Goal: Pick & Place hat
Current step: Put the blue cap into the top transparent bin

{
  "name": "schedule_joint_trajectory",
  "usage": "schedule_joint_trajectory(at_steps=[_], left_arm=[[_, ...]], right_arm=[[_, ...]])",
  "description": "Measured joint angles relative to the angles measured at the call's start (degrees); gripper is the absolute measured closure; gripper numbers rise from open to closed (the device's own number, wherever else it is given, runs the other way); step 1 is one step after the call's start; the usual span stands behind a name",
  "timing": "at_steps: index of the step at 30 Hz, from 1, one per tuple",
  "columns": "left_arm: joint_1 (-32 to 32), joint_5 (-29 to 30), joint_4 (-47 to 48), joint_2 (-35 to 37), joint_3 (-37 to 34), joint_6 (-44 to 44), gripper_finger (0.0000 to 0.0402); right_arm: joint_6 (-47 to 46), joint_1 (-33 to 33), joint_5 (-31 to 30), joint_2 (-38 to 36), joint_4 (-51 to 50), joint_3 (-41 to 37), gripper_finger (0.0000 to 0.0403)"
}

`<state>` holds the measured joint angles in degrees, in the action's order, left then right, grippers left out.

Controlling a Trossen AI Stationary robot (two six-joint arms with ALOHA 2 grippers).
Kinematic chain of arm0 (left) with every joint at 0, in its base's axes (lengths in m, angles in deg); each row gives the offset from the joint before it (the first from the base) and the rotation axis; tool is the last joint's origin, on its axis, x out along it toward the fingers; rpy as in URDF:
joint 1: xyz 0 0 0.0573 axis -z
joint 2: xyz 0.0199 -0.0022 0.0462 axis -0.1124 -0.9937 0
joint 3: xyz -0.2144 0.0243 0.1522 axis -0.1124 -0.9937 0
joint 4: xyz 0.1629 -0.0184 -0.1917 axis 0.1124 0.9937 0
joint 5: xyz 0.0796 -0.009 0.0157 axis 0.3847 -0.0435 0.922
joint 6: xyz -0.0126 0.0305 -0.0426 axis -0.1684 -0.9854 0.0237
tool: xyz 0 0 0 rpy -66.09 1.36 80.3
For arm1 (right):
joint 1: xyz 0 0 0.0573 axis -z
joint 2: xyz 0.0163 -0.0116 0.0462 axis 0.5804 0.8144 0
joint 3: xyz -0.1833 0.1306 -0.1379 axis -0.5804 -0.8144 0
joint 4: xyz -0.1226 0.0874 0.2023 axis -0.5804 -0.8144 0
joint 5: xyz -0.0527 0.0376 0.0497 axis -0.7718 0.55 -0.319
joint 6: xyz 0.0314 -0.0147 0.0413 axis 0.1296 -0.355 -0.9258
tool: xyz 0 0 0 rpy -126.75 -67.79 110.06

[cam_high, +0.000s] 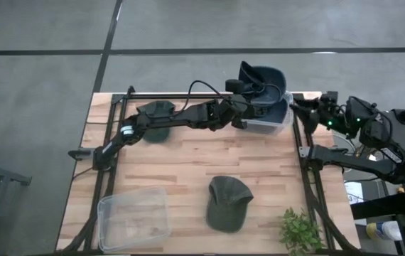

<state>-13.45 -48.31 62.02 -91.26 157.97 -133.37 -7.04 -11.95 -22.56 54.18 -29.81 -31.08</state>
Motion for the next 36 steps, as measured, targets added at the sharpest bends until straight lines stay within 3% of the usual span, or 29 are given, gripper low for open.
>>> schedule_joint_trajectory(at_steps=[4,20,36], left_arm=[[0.4,0.23,-0.04,0.0,0.0,0.0,0.0401],[0.23,4.34,-1.76,0.0,0.0,-0.47,0.0401],[0.77,4.83,-2.05,0.0,0.0,-0.37,0.0401]], right_arm=[[-1.99,0.04,-6.72,0.94,0.51,1.3,0.0174],[-14.32,0.02,-7.07,9.06,0.71,2.1,0.0177],[-19.17,0.15,-9.45,11.92,6.02,2.08,0.0177]])
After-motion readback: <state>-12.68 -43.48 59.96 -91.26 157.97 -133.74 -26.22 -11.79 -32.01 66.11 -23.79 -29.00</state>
